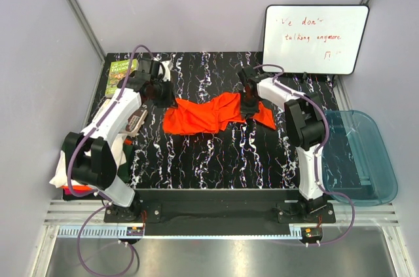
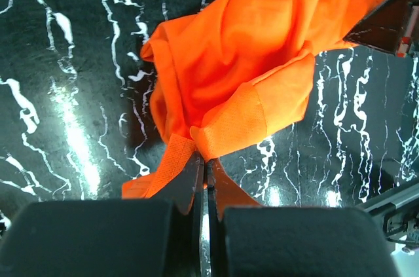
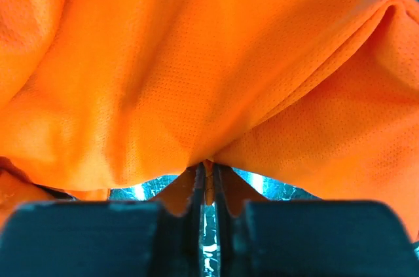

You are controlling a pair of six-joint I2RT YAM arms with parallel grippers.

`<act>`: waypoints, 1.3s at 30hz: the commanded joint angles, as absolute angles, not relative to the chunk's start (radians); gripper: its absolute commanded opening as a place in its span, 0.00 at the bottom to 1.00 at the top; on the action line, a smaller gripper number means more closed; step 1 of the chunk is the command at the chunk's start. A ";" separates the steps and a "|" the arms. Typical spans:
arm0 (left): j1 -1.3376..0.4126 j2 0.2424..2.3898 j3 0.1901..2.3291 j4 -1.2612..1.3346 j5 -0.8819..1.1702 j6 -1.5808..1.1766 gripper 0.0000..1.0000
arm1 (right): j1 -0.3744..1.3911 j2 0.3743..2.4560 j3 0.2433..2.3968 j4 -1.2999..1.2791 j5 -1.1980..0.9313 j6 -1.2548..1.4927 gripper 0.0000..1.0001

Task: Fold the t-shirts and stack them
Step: Flatten the tshirt out

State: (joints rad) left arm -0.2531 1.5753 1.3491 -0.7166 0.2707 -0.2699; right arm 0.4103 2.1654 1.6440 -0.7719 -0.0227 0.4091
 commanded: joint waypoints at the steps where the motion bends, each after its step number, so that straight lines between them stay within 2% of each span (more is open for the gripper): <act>1: -0.218 1.525 1.413 -0.727 0.223 -0.281 0.00 | 0.410 2.131 1.566 -0.721 -0.006 0.399 0.04; 2: -0.204 1.517 1.419 -0.730 0.215 -0.281 0.00 | 0.408 2.116 1.562 -0.724 0.026 0.397 0.00; 7: -0.155 1.485 1.454 -0.756 0.134 -0.284 0.00 | 0.399 2.014 1.525 -0.778 0.129 0.358 0.00; 15: -0.068 1.525 1.476 -0.801 0.055 -0.298 0.00 | 0.288 1.924 1.479 -0.877 0.270 0.229 0.00; 19: -0.035 1.546 1.503 -0.819 0.008 -0.305 0.00 | 0.261 1.936 1.508 -0.929 0.370 0.192 0.00; 27: -0.002 1.510 1.568 -0.868 -0.132 -0.301 0.00 | 0.241 1.942 1.597 -0.969 0.436 0.157 0.00; 34: 0.000 1.542 1.413 -0.939 -0.210 -0.347 0.00 | 0.241 2.065 1.655 -0.982 0.367 0.144 0.00; 35: 0.000 1.554 1.399 -0.945 -0.227 -0.354 0.03 | 0.241 2.080 1.661 -0.980 0.361 0.144 0.00; 37: -0.002 1.585 1.381 -0.962 -0.230 -0.373 0.45 | 0.241 2.123 1.689 -0.982 0.350 0.144 0.00; 38: 0.000 1.591 1.378 -0.960 -0.213 -0.376 0.81 | 0.239 2.132 1.697 -0.982 0.336 0.143 0.00; 39: 0.000 1.585 1.376 -0.954 -0.198 -0.377 0.92 | 0.241 2.146 1.706 -0.982 0.333 0.140 0.01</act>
